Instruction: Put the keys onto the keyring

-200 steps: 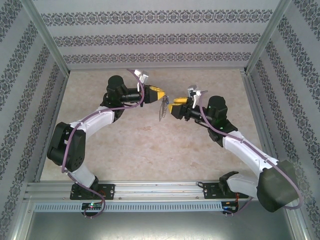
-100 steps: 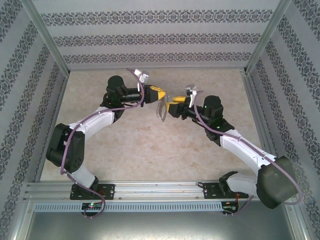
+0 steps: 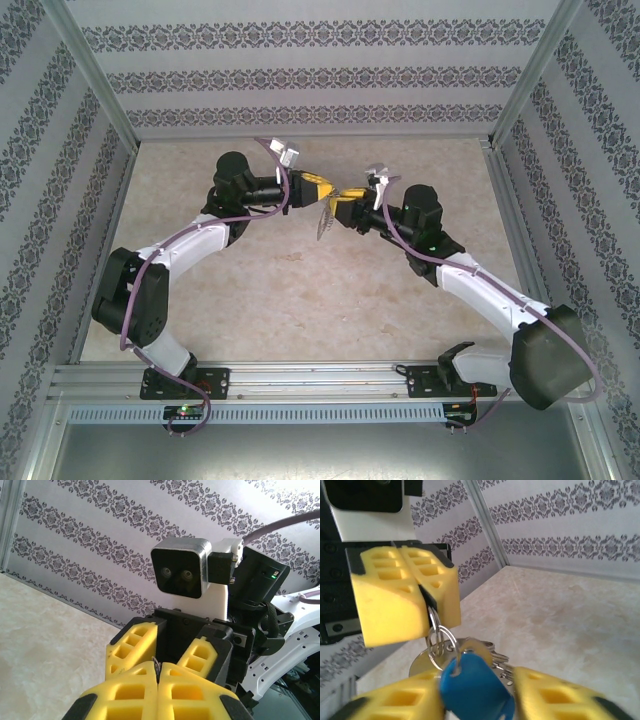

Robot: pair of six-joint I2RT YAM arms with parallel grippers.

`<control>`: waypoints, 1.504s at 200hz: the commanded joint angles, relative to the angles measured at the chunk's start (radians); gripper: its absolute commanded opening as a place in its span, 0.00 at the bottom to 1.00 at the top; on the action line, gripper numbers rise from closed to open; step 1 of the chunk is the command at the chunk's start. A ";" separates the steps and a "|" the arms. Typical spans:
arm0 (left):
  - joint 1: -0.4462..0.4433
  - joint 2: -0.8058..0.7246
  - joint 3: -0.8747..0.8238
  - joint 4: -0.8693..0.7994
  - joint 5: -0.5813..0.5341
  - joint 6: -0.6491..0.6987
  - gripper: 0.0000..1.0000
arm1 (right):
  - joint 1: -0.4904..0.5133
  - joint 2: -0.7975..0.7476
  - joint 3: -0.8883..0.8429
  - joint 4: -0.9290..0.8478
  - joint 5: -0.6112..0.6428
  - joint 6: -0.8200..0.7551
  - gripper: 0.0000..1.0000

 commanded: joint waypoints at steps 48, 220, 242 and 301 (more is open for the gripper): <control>-0.008 -0.060 -0.022 0.058 -0.051 0.006 0.00 | 0.010 -0.017 -0.001 -0.025 -0.023 -0.041 0.00; -0.008 -0.049 -0.048 0.181 -0.070 -0.051 0.00 | 0.057 0.026 0.035 -0.094 -0.067 -0.076 0.15; -0.008 -0.050 -0.053 0.191 -0.072 -0.056 0.00 | 0.004 -0.038 -0.010 -0.084 -0.055 -0.042 0.45; -0.008 -0.034 -0.092 0.305 -0.136 -0.119 0.00 | -0.091 -0.214 -0.125 -0.030 0.083 0.091 0.58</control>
